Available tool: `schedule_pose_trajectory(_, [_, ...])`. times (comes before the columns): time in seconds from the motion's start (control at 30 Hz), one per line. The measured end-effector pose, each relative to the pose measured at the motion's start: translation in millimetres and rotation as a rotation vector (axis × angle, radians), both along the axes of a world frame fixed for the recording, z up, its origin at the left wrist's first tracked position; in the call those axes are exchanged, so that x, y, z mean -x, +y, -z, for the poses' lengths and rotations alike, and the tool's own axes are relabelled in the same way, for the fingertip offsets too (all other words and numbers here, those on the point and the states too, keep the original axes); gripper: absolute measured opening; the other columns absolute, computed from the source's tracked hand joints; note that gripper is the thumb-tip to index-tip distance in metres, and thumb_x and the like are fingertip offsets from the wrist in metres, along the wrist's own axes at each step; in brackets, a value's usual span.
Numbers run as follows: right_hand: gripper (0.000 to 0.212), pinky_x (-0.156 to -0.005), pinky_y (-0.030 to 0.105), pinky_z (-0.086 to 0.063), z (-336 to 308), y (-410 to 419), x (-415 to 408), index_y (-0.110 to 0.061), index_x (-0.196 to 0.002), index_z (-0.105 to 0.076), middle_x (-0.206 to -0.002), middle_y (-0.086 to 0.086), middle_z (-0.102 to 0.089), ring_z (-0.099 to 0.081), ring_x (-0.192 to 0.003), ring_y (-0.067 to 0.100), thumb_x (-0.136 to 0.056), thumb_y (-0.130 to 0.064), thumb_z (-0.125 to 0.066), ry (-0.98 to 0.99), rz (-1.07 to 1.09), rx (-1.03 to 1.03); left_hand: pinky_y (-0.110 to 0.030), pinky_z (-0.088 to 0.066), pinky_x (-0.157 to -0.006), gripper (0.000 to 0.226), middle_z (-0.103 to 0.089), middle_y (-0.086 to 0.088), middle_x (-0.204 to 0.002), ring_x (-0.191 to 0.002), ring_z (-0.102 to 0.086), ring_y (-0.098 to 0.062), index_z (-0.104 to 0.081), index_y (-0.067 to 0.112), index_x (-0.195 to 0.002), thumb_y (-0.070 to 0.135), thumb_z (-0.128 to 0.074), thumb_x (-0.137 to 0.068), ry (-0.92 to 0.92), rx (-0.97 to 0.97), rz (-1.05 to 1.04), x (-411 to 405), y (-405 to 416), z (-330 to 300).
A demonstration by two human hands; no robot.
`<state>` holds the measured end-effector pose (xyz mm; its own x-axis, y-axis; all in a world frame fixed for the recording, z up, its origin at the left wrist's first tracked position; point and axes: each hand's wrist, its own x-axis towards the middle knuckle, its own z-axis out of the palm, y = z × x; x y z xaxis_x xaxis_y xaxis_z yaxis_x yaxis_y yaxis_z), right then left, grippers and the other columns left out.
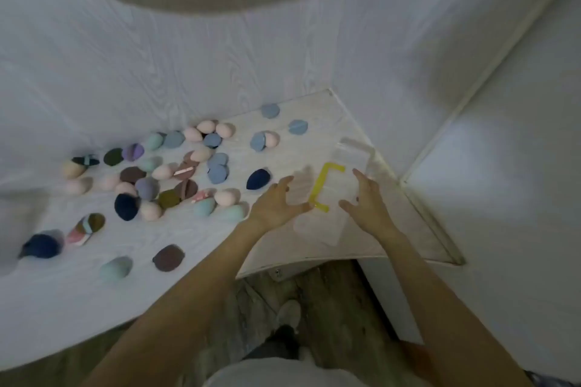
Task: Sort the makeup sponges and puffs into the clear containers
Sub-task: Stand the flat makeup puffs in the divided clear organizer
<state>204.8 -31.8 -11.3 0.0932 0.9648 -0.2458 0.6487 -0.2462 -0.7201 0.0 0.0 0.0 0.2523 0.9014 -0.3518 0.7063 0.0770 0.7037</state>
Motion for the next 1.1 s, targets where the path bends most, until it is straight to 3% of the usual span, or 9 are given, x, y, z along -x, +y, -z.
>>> schedule_pose_trajectory(0.17, [0.091,-0.085,0.046,-0.052,10,0,9,-0.017,-0.149,-0.010,-0.123,0.018,-0.050,-0.058,-0.101,0.033,-0.081,-0.013,-0.071,0.228,0.239,0.120,-0.041,-0.040,-0.099,0.106,-0.037,-0.007,-0.142,-0.125,-0.041,-0.025,-0.010,0.029,-0.148,0.062,-0.070,-0.067,0.112,0.034,0.146,-27,2,18])
schedule_pose_trajectory(0.3, [0.077,-0.071,0.036,-0.056,11,-10,24,-0.014,-0.147,-0.014,-0.108,0.011,-0.053,-0.062,-0.084,0.027,-0.088,-0.013,-0.063,0.362,0.282,0.157,-0.043,-0.037,-0.096,0.121,-0.035,-0.009,-0.138,-0.121,-0.040,-0.029,-0.003,0.024,-0.149,0.075,-0.066,-0.059,0.373,-0.126,0.235,-23,0,25])
schedule_pose_trajectory(0.43, [0.050,-0.082,0.044,-0.049,18,-15,18,-0.008,-0.129,-0.047,-0.110,0.011,-0.057,-0.055,-0.100,0.030,-0.083,-0.015,-0.064,-0.353,-0.040,-0.171,-0.042,-0.032,-0.100,0.122,-0.031,-0.010,-0.143,-0.124,-0.037,-0.029,-0.001,0.017,-0.149,0.072,-0.065,-0.061,0.514,-0.291,0.339,-11,-5,32])
schedule_pose_trajectory(0.53, [0.062,-0.090,0.044,-0.045,28,-3,-1,-0.010,-0.121,-0.057,-0.121,0.018,-0.056,-0.050,-0.111,0.036,-0.061,0.000,-0.070,-0.763,-0.289,-0.412,-0.041,-0.028,-0.106,0.118,-0.022,-0.013,-0.149,-0.131,-0.028,-0.031,0.001,0.016,-0.149,0.054,-0.073,-0.066,0.422,-0.245,0.473,-3,3,30])
schedule_pose_trajectory(0.6, [0.075,-0.099,0.049,-0.040,31,9,-9,-0.010,-0.128,-0.054,-0.131,0.021,-0.052,-0.048,-0.121,0.038,-0.056,0.004,-0.072,-0.826,-0.474,-0.416,-0.048,-0.012,-0.113,0.118,-0.007,-0.013,-0.155,-0.140,-0.012,-0.029,0.006,0.016,-0.149,0.051,-0.073,-0.068,0.457,-0.232,0.557,1,4,27])
schedule_pose_trajectory(0.7, [0.078,-0.088,0.048,-0.051,30,15,-7,-0.008,-0.127,-0.054,-0.128,0.025,-0.054,-0.055,-0.114,0.042,-0.054,0.005,-0.077,-0.889,-0.581,-0.327,-0.059,0.002,-0.111,0.117,0.008,-0.010,-0.157,-0.143,0.003,-0.026,0.012,0.015,-0.148,0.054,-0.068,-0.072,0.551,-0.263,0.542,-2,-5,31])
schedule_pose_trajectory(0.93, [0.086,-0.099,0.063,-0.034,21,7,0,-0.006,-0.137,-0.042,-0.139,0.035,-0.035,-0.035,-0.127,0.053,-0.058,0.017,-0.067,-0.894,-0.645,-0.257,-0.061,0.000,-0.109,0.109,-0.013,-0.016,-0.155,-0.140,-0.017,-0.029,-0.005,0.010,-0.149,0.044,-0.071,-0.069,0.581,-0.417,0.449,-10,-16,43])
schedule_pose_trajectory(1.0, [0.083,-0.093,0.064,-0.040,22,5,-2,-0.006,-0.131,-0.050,-0.133,0.036,-0.043,-0.043,-0.120,0.053,-0.054,0.019,-0.069,-0.881,-0.631,-0.266,-0.064,-0.002,-0.107,0.111,-0.019,-0.018,-0.153,-0.138,-0.023,-0.032,-0.012,0.008,-0.148,0.042,-0.075,-0.064,0.571,-0.451,0.459,-10,-18,44])
schedule_pose_trajectory(1.1, [0.064,-0.084,0.064,-0.047,21,2,1,-0.005,-0.121,-0.059,-0.125,0.035,-0.052,-0.052,-0.111,0.052,-0.061,0.018,-0.057,-0.861,-0.610,-0.270,-0.065,0.003,-0.107,0.111,-0.004,-0.014,-0.156,-0.142,-0.009,-0.028,0.002,0.011,-0.149,0.047,-0.068,-0.070,0.600,-0.375,0.488,-12,-20,41])
